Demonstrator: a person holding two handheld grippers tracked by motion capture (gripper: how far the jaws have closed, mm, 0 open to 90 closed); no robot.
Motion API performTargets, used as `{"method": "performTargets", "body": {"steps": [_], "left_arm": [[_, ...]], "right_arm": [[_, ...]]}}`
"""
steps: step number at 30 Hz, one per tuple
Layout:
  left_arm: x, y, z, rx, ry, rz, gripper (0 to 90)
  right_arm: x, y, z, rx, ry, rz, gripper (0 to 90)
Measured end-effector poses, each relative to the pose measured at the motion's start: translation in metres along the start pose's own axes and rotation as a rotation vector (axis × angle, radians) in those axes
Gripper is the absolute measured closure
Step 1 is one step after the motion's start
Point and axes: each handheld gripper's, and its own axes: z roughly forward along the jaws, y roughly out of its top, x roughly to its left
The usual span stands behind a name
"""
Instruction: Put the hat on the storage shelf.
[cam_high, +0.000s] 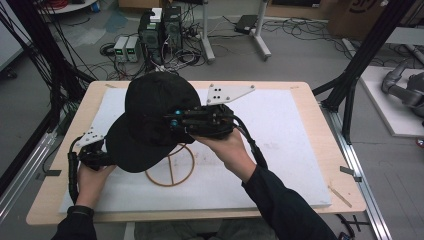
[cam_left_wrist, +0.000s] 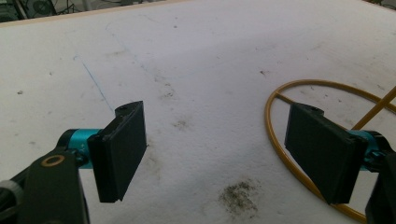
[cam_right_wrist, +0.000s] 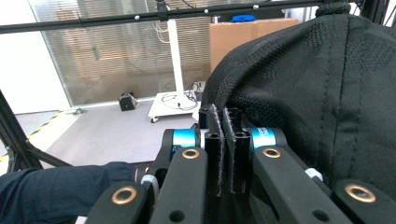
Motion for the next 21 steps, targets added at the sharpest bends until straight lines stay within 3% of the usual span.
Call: {"method": "performTargets", "body": {"steps": [12,21], "left_arm": [[0.0,0.0,0.0,0.002,0.001,-0.001,20.8],[0.001,0.0,-0.001,-0.001,0.005,-0.002,20.8]], "right_arm": [[0.0,-0.013,0.001,0.06,0.028,0.011,86.0],[0.002,-0.017,-0.006,0.061,0.026,-0.002,75.1]]}}
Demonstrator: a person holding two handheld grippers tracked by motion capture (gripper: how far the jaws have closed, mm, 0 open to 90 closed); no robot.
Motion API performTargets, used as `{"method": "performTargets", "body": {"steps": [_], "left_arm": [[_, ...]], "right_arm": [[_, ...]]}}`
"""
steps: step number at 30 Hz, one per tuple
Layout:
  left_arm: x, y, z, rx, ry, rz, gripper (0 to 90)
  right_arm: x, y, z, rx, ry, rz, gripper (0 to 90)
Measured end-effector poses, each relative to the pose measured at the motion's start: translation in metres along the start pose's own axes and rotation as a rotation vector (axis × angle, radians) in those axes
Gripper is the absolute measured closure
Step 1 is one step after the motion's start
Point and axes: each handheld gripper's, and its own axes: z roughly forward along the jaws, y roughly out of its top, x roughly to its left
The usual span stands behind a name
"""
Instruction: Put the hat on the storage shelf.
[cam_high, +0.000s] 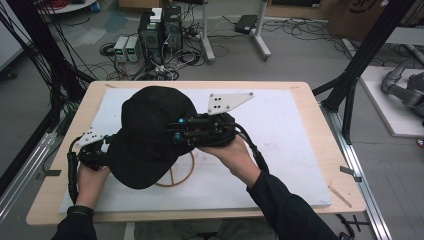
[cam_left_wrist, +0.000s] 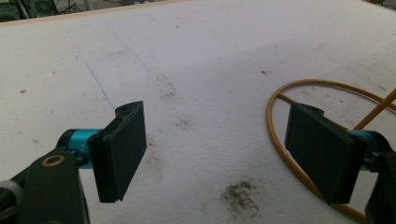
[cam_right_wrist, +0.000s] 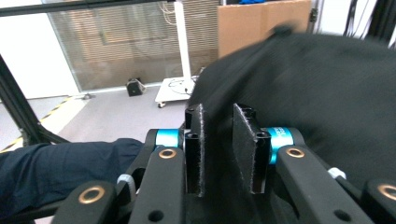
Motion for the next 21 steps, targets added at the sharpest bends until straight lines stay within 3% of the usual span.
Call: {"method": "performTargets", "body": {"steps": [2,5,7,12,21], "left_arm": [[0.0,-0.001,0.001,0.027,0.024,0.017,24.4],[0.003,-0.003,0.001,0.059,0.055,0.01,24.4],[0.008,-0.004,-0.002,0.039,0.059,-0.021,22.5],[0.015,-0.005,-0.009,0.036,0.101,-0.039,22.4],[0.023,-0.008,-0.017,0.025,0.145,-0.015,21.5]], "right_arm": [[-0.001,-0.001,-0.005,-0.01,-0.01,0.01,72.7],[-0.003,-0.002,-0.013,-0.025,-0.016,0.016,70.8],[-0.005,-0.003,-0.019,-0.04,-0.023,0.014,70.6],[-0.007,-0.007,-0.031,-0.048,-0.038,0.029,68.9],[-0.013,-0.019,-0.065,-0.054,-0.127,0.047,61.8]]}}
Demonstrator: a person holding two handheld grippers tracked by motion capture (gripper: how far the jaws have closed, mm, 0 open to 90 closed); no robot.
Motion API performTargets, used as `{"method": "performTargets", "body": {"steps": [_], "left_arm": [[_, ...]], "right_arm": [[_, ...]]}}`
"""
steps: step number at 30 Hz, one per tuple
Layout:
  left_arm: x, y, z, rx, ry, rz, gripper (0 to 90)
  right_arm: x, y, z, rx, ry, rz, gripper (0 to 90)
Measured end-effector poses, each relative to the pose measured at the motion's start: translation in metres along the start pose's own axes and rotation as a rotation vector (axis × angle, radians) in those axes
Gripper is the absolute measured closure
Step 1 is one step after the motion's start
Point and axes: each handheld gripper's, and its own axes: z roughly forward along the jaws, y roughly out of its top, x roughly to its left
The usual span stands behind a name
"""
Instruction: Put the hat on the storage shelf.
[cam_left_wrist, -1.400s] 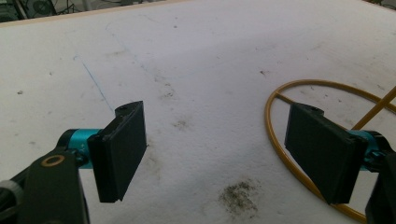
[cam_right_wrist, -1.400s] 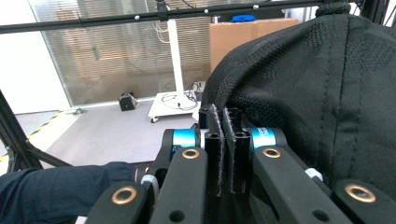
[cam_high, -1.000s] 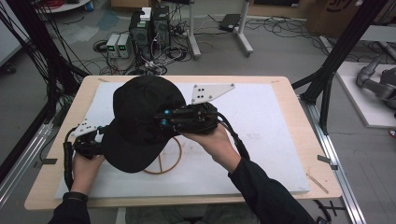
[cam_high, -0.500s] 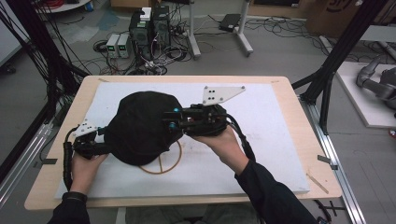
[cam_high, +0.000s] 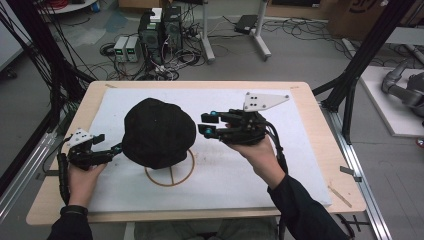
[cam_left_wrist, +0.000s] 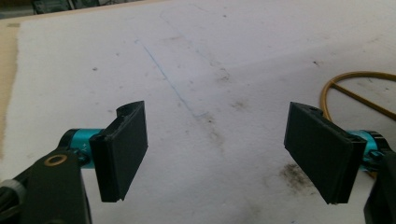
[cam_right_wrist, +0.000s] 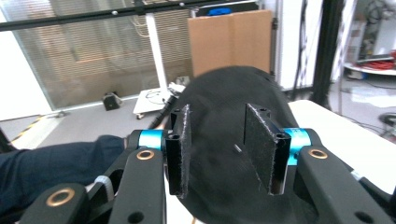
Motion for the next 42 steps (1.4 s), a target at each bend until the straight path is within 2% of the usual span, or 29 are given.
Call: {"method": "performTargets", "body": {"steps": [4,5,6,9,15,16,18,19,20,32,36,42], "left_arm": [[0.004,-0.001,-0.003,-0.011,0.013,-0.007,20.8],[0.005,-0.001,-0.004,-0.012,0.015,-0.009,20.7],[0.006,-0.001,-0.005,-0.017,0.018,-0.012,20.7],[0.007,-0.001,-0.007,-0.028,0.025,-0.011,20.3],[0.006,0.0,-0.009,-0.044,0.026,0.001,19.8],[0.006,0.0,-0.009,-0.046,0.026,0.004,19.6],[0.006,0.0,-0.01,-0.052,0.024,0.003,19.6],[0.007,0.0,-0.01,-0.052,0.022,0.002,19.3],[0.007,0.0,-0.01,-0.053,0.019,0.001,19.3],[0.007,0.001,-0.013,-0.075,0.012,0.001,19.2],[0.007,0.001,-0.014,-0.083,0.011,0.005,19.1],[0.006,0.001,-0.012,-0.085,0.008,0.01,19.2]], "right_arm": [[-0.007,-0.009,-0.022,0.005,-0.077,-0.005,55.9],[-0.01,-0.016,-0.034,0.009,-0.108,0.0,54.5],[-0.01,-0.016,-0.034,0.009,-0.108,0.0,54.5],[-0.014,-0.026,-0.051,0.015,-0.165,-0.005,50.8],[-0.021,-0.05,-0.078,0.046,-0.293,-0.006,42.5],[-0.025,-0.06,-0.086,0.059,-0.332,0.005,40.2],[-0.026,-0.065,-0.09,0.066,-0.347,0.009,39.6],[-0.03,-0.076,-0.098,0.081,-0.398,0.008,37.4],[-0.03,-0.076,-0.098,0.081,-0.398,0.008,37.4],[-0.058,-0.132,-0.14,0.077,-0.616,0.135,28.2],[-0.064,-0.145,-0.149,0.09,-0.677,0.161,27.9],[-0.069,-0.153,-0.159,0.089,-0.731,0.187,26.3]]}}
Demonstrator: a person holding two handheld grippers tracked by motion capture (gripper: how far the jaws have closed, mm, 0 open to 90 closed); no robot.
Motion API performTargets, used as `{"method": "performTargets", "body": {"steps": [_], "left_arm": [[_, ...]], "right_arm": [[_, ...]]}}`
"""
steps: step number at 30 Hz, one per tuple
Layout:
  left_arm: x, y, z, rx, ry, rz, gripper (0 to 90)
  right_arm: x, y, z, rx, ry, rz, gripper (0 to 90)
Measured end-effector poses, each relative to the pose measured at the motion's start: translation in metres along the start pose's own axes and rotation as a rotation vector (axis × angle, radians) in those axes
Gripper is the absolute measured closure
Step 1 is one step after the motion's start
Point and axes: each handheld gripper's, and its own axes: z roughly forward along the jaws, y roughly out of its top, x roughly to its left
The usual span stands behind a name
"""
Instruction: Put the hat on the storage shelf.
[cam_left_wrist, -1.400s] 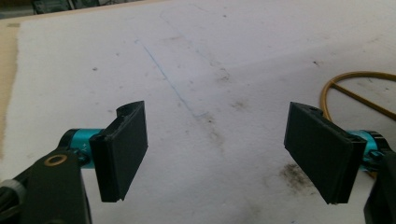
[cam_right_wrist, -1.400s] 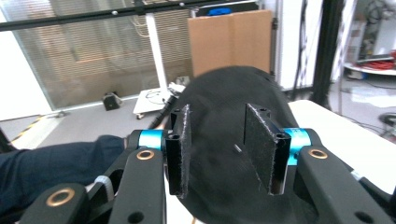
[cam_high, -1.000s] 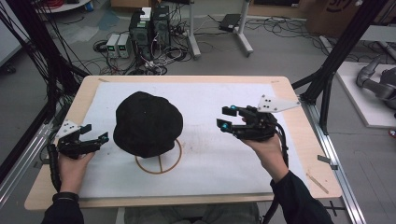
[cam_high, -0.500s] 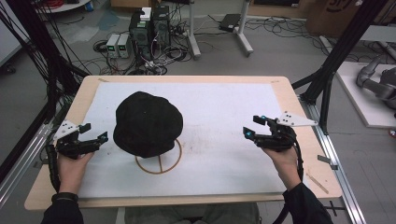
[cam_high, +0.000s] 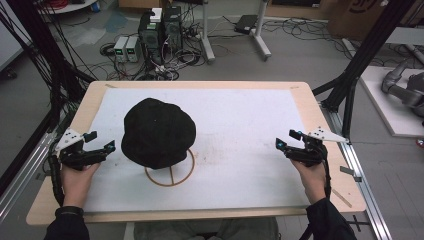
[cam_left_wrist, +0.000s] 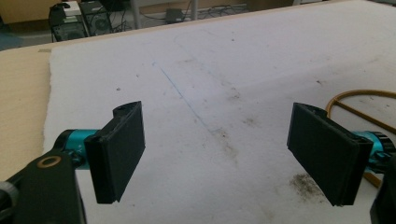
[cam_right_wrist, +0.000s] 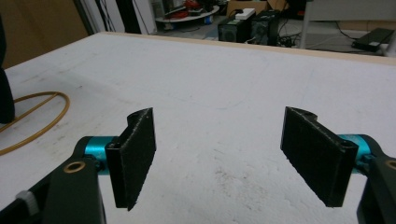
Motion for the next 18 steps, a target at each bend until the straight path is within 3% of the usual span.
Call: {"method": "performTargets", "body": {"steps": [18], "left_arm": [[0.0002,0.0,-0.0002,-0.001,0.002,0.0,19.2]], "right_arm": [[-0.0045,-0.0024,-0.0001,0.01,-0.016,0.014,23.8]]}}
